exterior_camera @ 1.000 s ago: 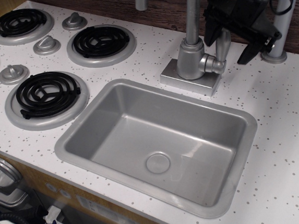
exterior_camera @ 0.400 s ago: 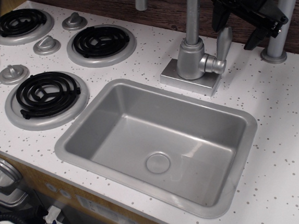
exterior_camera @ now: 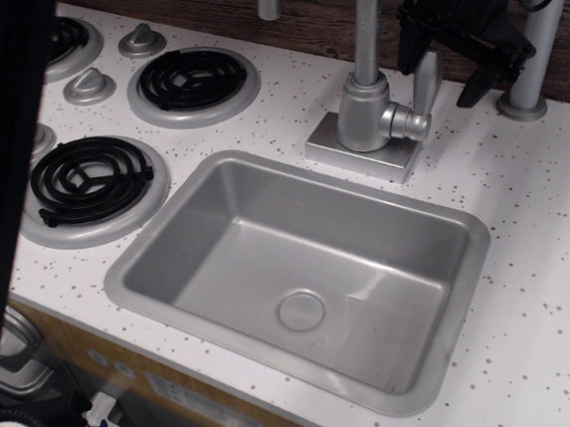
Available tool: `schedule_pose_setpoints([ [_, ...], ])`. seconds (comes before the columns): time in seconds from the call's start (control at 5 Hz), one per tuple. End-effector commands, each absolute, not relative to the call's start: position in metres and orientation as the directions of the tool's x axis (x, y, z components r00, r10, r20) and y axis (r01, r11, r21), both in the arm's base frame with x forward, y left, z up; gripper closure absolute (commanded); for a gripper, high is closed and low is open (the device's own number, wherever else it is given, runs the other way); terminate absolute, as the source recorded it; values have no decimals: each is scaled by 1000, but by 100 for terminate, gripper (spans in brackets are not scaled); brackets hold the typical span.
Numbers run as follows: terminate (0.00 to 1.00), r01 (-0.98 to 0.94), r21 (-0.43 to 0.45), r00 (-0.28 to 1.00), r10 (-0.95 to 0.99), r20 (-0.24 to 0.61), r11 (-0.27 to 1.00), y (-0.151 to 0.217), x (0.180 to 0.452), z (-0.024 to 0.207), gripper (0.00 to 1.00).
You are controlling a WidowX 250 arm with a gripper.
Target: Lever vertical to front
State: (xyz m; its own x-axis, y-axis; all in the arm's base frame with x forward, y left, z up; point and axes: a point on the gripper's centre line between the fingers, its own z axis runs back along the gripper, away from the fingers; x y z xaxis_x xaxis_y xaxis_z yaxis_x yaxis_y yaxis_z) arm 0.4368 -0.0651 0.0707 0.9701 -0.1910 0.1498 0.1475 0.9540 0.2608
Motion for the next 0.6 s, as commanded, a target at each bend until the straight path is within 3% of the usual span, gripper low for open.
schedule_pose_setpoints([
  [0.0,0,106,271,968,-161,191,957,-58,441,96,100],
  [0.4,0,11,262,991,-46,129,965,-58,408,100,100],
])
